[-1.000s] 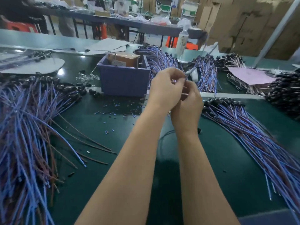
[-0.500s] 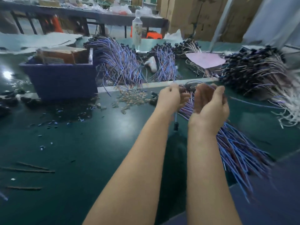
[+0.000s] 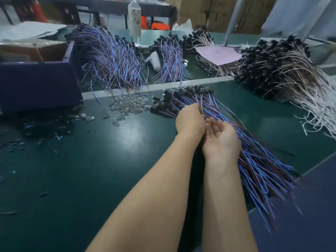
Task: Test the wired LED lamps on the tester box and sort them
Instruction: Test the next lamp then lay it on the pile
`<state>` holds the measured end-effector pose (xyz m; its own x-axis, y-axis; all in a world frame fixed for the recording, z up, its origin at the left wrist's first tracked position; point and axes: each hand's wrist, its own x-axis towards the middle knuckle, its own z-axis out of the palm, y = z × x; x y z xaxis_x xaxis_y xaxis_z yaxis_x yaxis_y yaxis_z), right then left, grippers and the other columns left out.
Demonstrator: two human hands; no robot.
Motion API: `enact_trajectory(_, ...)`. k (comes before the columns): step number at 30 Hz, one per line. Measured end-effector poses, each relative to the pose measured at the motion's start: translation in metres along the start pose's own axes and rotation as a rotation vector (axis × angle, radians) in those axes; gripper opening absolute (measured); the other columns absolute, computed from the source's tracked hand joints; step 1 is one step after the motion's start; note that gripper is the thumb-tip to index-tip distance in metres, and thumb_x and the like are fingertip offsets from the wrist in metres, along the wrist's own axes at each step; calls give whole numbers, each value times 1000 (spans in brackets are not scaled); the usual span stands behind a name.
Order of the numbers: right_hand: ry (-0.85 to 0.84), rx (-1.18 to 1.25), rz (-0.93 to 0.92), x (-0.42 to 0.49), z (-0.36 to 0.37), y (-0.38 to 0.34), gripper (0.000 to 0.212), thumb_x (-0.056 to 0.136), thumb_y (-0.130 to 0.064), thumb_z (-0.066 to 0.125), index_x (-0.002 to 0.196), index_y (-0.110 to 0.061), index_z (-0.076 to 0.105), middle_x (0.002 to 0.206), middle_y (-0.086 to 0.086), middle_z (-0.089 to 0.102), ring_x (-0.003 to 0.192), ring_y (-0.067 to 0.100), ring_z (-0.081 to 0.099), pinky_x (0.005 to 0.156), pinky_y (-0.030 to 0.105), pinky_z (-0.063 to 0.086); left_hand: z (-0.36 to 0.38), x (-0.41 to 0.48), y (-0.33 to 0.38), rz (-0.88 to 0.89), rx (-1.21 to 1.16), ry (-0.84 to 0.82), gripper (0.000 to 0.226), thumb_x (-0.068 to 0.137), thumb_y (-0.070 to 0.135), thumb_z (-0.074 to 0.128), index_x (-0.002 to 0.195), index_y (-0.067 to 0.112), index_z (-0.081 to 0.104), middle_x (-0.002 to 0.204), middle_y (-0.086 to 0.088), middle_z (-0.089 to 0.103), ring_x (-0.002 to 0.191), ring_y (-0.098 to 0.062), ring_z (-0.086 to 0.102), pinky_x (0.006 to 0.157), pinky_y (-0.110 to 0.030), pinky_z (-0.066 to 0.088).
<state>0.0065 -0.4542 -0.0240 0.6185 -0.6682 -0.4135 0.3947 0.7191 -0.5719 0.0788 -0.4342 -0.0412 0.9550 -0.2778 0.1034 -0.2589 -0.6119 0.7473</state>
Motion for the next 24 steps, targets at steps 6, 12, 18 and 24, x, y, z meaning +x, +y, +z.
enact_trajectory(6, 36, -60, -16, 4, 4, 8, 19, 97, -13, 42, 111, -4, 51, 98, 6, 58, 105, 20, 58, 86, 29, 49, 1, 5, -8, -22, -151, 2, 18, 91, 17, 57, 109, 12, 58, 107, -9, 66, 102, -27, 59, 87, -34, 46)
enact_trajectory(12, -56, -184, -56, -17, 27, 35, 20, 95, -11, 45, 111, -10, 58, 96, 1, 60, 95, 16, 57, 74, 23, 45, -45, -16, -15, -129, -726, 259, 16, 88, 4, 49, 83, 16, 59, 85, -7, 63, 81, -22, 58, 76, -29, 47)
enact_trajectory(18, -336, -400, 0, -73, 65, 103, 27, 91, 0, 42, 80, -17, 59, 76, -1, 61, 68, 8, 52, 61, 21, 38, -147, -50, -60, -147, -897, 592, 23, 89, 4, 48, 80, 23, 57, 85, -1, 62, 72, -12, 55, 67, -25, 45)
enact_trajectory(24, -785, -750, 94, -148, 84, 199, 26, 93, 3, 42, 81, -12, 58, 78, 7, 63, 69, 14, 58, 70, 26, 50, -244, -96, -135, -282, -1052, 949, 24, 92, 3, 42, 82, 21, 55, 80, 5, 58, 65, -5, 53, 60, -17, 43)
